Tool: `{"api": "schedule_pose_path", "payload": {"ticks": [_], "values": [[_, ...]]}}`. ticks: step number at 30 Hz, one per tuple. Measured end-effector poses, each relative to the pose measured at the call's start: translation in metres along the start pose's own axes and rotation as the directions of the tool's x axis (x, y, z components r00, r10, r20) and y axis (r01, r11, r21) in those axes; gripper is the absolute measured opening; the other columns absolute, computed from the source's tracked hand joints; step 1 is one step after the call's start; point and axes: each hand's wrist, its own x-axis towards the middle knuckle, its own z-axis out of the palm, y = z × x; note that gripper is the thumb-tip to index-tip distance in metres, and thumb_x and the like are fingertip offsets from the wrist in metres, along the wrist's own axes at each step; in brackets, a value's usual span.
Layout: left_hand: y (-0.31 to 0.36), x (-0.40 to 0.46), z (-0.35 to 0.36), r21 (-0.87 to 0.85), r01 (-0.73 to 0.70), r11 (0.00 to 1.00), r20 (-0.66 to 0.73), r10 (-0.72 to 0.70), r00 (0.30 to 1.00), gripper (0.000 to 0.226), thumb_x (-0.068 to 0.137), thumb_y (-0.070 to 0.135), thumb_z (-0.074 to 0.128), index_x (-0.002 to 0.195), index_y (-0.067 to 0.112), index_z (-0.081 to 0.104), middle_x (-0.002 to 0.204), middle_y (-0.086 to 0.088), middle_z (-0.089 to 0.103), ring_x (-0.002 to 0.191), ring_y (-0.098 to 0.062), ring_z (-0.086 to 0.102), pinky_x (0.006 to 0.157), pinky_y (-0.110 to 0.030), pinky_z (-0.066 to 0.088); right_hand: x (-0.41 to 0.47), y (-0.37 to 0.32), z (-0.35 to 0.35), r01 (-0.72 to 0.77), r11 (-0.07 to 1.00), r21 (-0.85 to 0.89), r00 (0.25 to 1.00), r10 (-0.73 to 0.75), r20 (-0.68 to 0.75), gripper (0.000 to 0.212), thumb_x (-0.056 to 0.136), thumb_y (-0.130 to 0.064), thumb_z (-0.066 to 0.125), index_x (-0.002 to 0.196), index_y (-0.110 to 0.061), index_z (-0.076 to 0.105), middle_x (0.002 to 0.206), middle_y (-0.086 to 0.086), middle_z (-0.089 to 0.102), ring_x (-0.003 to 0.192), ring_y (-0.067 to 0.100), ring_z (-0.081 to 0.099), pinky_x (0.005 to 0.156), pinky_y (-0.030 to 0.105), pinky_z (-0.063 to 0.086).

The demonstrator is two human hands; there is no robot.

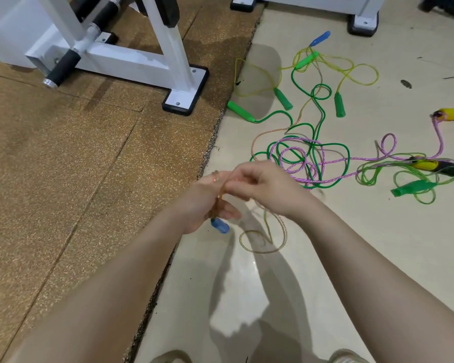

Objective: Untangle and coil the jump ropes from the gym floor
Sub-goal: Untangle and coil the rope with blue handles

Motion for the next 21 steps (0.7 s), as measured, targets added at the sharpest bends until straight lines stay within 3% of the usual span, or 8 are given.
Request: {"api": "schedule_pose_path", "payload": {"ticks": [2, 4, 7, 9, 12, 15, 18, 21], "values": [[0.007, -0.001, 0.005, -0.029, 0.059, 0.998, 0.126, -0.055, 0.991, 0.055, 0.095, 0.051, 0.031, 0.101, 0.006, 0.063, 0.055, -0.003, 0.054, 0.026, -0.007, 0.028, 0.031, -0.013, 0.019, 0.004, 0.004, -0.009, -0.003, 0.992, 0.126, 0.99, 0.021, -0.14, 0.016, 0.079, -0.014, 0.073, 0.067, -0.02, 0.064, 0.058, -0.004, 0.056, 0.056, 0.005, 0.045, 0.058, 0.018, 0.038], [0.016, -0.003, 0.005, -0.039, 0.081, 0.996, 0.303, -0.066, 0.951, 0.068, 0.082, 0.067, 0.033, 0.086, 0.008, 0.066, 0.048, 0.002, 0.047, 0.024, -0.001, 0.018, 0.032, -0.009, 0.01, 0.002, 0.009, -0.013, -0.02, 0.974, 0.225, 0.98, 0.063, -0.187, 0.013, 0.078, -0.01, 0.073, 0.07, -0.013, 0.063, 0.065, 0.002, 0.057, 0.063, 0.009, 0.049, 0.064, 0.02, 0.04], [0.02, -0.008, 0.001, -0.1, -0.035, 0.994, 0.532, 0.083, 0.842, 0.042, 0.08, 0.055, 0.061, 0.095, 0.017, 0.072, 0.055, 0.003, 0.051, 0.025, 0.004, 0.024, 0.031, -0.005, 0.017, -0.003, 0.017, -0.007, -0.05, 0.927, 0.371, 0.976, 0.124, -0.177, 0.015, 0.083, -0.009, 0.066, 0.069, -0.015, 0.062, 0.07, 0.006, 0.058, 0.07, 0.015, 0.051, 0.068, 0.027, 0.04], [0.019, -0.01, -0.002, -0.246, -0.089, 0.965, 0.559, 0.217, 0.8, 0.042, 0.074, 0.041, 0.072, 0.112, 0.023, 0.068, 0.067, 0.003, 0.06, 0.028, 0.004, 0.033, 0.029, -0.006, 0.024, -0.008, 0.021, 0.001, -0.086, 0.919, 0.385, 0.989, 0.126, -0.08, 0.026, 0.086, -0.009, 0.059, 0.064, -0.02, 0.064, 0.063, 0.001, 0.06, 0.061, 0.013, 0.052, 0.063, 0.026, 0.042], [0.025, -0.007, 0.001, -0.485, -0.169, 0.858, 0.321, 0.355, 0.878, 0.048, 0.078, 0.027, 0.066, 0.125, 0.027, 0.055, 0.083, 0.001, 0.069, 0.039, 0.0, 0.052, 0.035, -0.007, 0.038, -0.015, 0.021, 0.012, -0.236, 0.942, 0.24, 0.968, 0.207, 0.14, 0.039, 0.099, -0.026, 0.043, 0.064, -0.015, 0.057, 0.054, 0.002, 0.051, 0.041, 0.012, 0.04, 0.046, 0.022, 0.035], [0.029, 0.001, 0.0, -0.596, -0.252, 0.762, -0.006, 0.309, 0.951, 0.048, 0.094, 0.014, 0.04, 0.14, 0.024, 0.036, 0.105, -0.006, 0.07, 0.08, -0.02, 0.071, 0.066, -0.023, 0.058, -0.016, 0.013, 0.013, -0.195, 0.977, -0.085, 0.953, 0.209, 0.22, 0.022, 0.1, -0.023, 0.039, 0.091, -0.015, 0.057, 0.063, -0.002, 0.052, 0.05, 0.009, 0.045, 0.048, 0.019, 0.038], [0.018, 0.009, 0.0, -0.514, -0.248, 0.821, -0.15, 0.199, 0.969, 0.05, 0.099, 0.012, 0.038, 0.146, 0.024, 0.025, 0.129, -0.009, 0.058, 0.101, -0.032, 0.064, 0.098, -0.041, 0.047, -0.013, -0.004, 0.005, -0.145, 0.934, -0.326, 0.884, 0.271, 0.382, 0.022, 0.094, -0.019, 0.049, 0.115, -0.026, 0.051, 0.059, -0.005, 0.058, 0.04, 0.004, 0.047, 0.047, 0.016, 0.042], [0.012, 0.011, 0.001, -0.362, -0.23, 0.903, -0.233, 0.151, 0.961, 0.051, 0.1, 0.012, 0.038, 0.146, 0.029, 0.023, 0.139, -0.006, 0.049, 0.109, -0.03, 0.059, 0.108, -0.043, 0.036, -0.014, -0.013, -0.005, -0.169, 0.907, -0.386, 0.844, 0.335, 0.419, 0.02, 0.088, -0.02, 0.059, 0.108, -0.023, 0.058, 0.061, -0.001, 0.061, 0.049, 0.011, 0.055, 0.057, 0.018, 0.044]]}}
